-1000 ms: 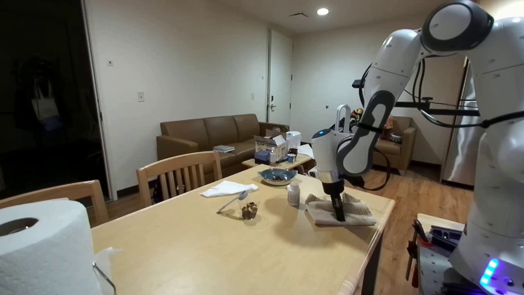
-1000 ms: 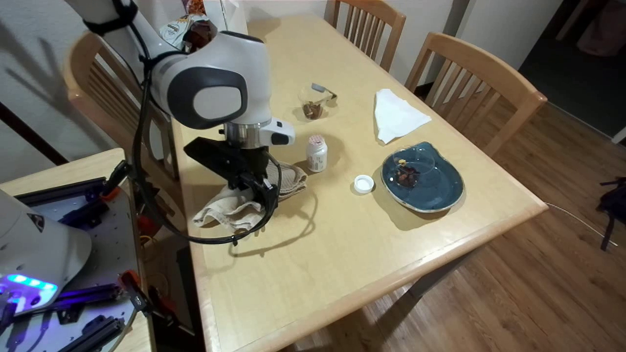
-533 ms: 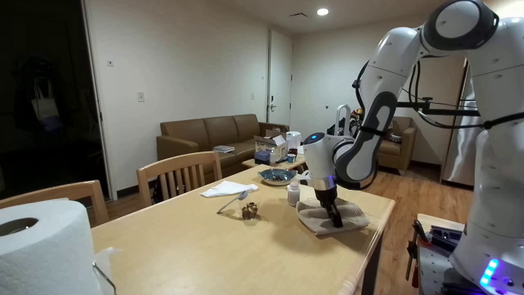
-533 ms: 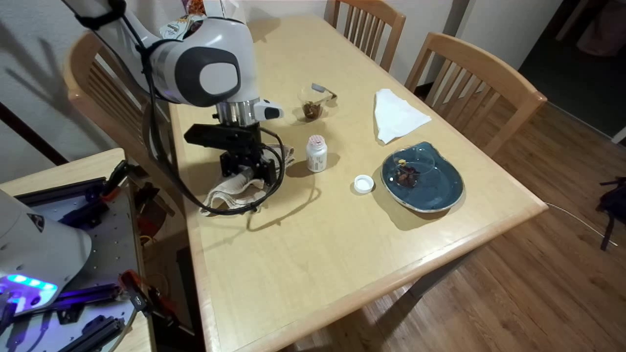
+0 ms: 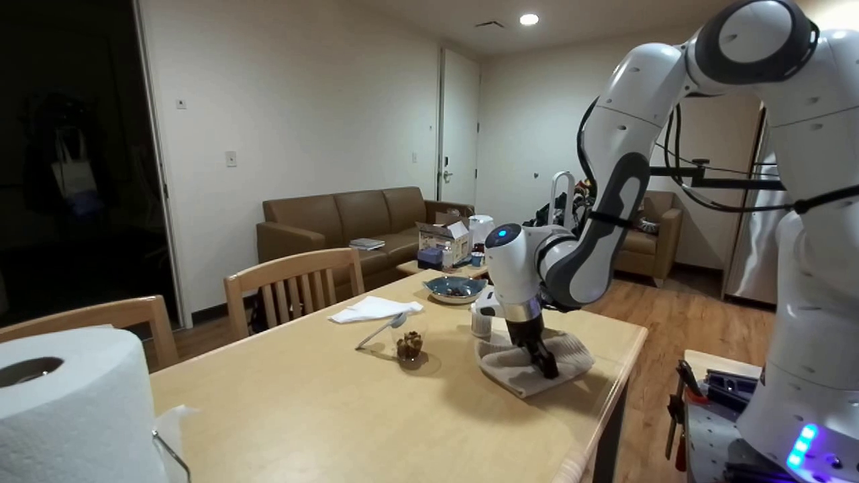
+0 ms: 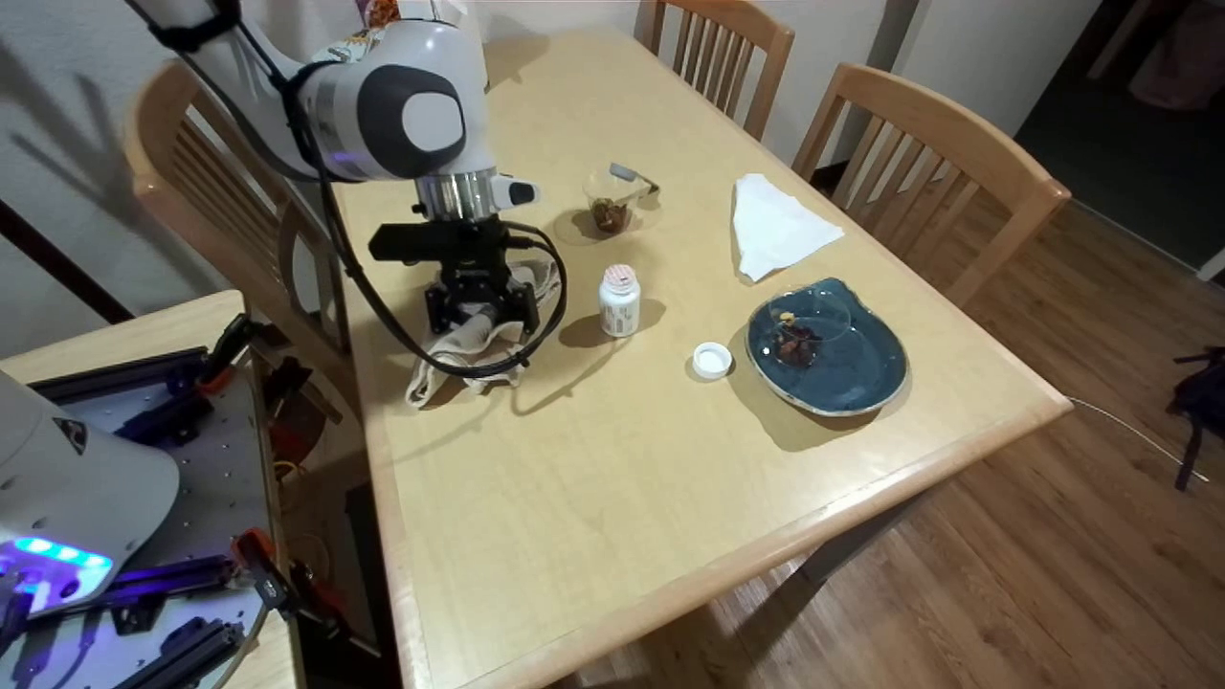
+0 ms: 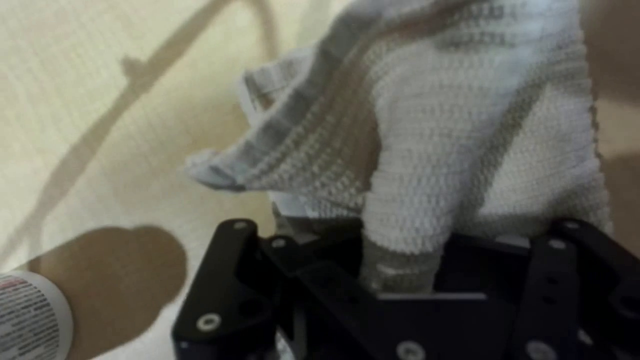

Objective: Use the towel to wipe the table

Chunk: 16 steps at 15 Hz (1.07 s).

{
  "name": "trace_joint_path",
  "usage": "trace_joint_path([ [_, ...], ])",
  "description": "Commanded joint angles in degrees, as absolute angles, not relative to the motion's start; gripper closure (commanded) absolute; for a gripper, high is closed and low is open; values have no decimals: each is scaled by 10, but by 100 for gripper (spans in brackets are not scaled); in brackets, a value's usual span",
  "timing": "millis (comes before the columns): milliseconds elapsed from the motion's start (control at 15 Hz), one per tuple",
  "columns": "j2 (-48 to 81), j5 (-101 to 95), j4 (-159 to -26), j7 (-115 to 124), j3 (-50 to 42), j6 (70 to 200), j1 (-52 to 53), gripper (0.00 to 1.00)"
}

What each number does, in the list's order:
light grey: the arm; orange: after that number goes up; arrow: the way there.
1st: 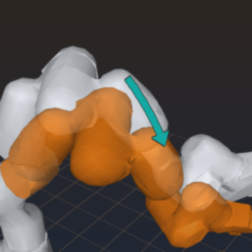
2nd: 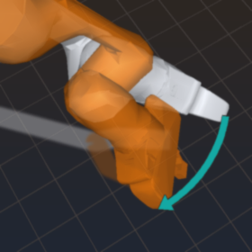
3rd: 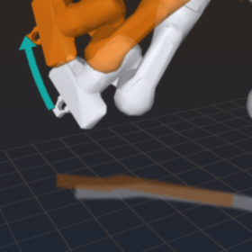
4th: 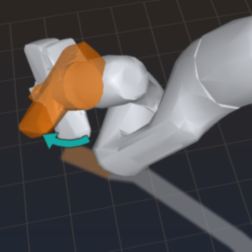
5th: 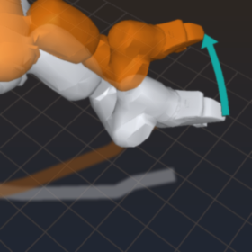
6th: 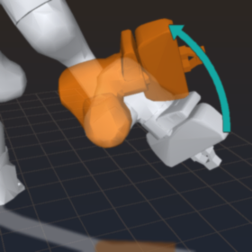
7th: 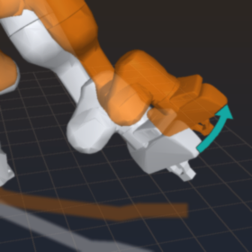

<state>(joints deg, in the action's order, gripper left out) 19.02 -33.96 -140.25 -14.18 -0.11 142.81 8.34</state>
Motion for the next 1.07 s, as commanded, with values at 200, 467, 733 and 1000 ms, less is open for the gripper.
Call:
trace_joint_path([
  [200,232,-378,-1390,-24,-29,1403,83,95],
  [467,212,-363,-1410,13,-57,1401,55,95],
  [733,208,-336,-1419,1,-79,1405,12,95],
  [1000,221,-314,-1409,-13,-89,1405,-21,95],
])
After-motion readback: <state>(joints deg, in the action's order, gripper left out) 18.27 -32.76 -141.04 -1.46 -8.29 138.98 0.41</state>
